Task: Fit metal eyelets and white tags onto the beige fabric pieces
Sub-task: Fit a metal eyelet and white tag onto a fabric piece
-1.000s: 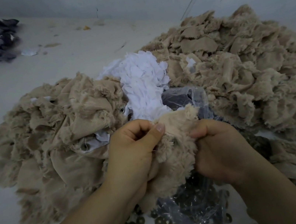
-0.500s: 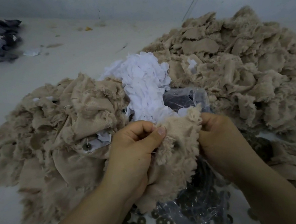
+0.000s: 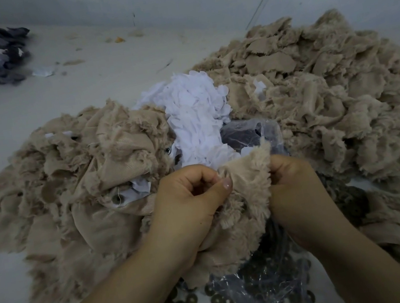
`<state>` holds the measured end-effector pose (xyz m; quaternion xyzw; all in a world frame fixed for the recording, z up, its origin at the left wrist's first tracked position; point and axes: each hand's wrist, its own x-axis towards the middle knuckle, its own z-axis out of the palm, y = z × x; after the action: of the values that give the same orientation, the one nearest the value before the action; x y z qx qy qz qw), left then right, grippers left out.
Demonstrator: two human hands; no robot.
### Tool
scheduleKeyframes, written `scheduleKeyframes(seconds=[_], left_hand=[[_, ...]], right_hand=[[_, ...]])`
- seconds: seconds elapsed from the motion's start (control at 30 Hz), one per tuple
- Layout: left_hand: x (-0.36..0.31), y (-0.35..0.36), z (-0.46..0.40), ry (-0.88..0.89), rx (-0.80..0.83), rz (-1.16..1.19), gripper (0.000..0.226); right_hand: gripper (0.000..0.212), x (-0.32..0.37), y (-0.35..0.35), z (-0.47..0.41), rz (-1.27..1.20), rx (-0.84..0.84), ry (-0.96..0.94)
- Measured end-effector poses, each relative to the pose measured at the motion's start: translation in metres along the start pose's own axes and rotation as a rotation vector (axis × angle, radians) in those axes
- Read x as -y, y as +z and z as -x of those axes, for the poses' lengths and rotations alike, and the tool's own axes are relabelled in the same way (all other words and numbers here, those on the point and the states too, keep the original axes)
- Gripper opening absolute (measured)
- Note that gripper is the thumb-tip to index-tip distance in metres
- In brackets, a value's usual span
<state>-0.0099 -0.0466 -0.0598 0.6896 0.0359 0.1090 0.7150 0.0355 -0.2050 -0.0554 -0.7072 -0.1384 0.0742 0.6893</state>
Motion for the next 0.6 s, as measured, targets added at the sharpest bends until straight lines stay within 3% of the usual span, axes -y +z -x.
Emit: scheduleKeyframes(seconds=[0.43, 0.5, 0.53, 0.6], left_hand=[[-0.0042, 0.004, 0.0015, 0.028, -0.04, -0.045, 0.021], [-0.0054, 0.0034, 0.0014, 0.046, -0.052, -0.06, 0.02], [-0.0058, 0.003, 0.0011, 0.057, -0.055, -0.072, 0.019], [-0.0056, 0.0021, 0.0001, 0.076, -0.052, -0.096, 0.019]], right_hand=[[0.021, -0.0023, -0.0015, 0.0, -0.072, 0.019, 0.039], [0.007, -0.0019, -0.0019, -0.0009, -0.099, 0.018, 0.078], [0.01, -0.0027, -0.0028, -0.0021, -0.105, -0.005, 0.101], [0.045, -0.0013, -0.004, -0.0009, -0.162, -0.009, 0.168]])
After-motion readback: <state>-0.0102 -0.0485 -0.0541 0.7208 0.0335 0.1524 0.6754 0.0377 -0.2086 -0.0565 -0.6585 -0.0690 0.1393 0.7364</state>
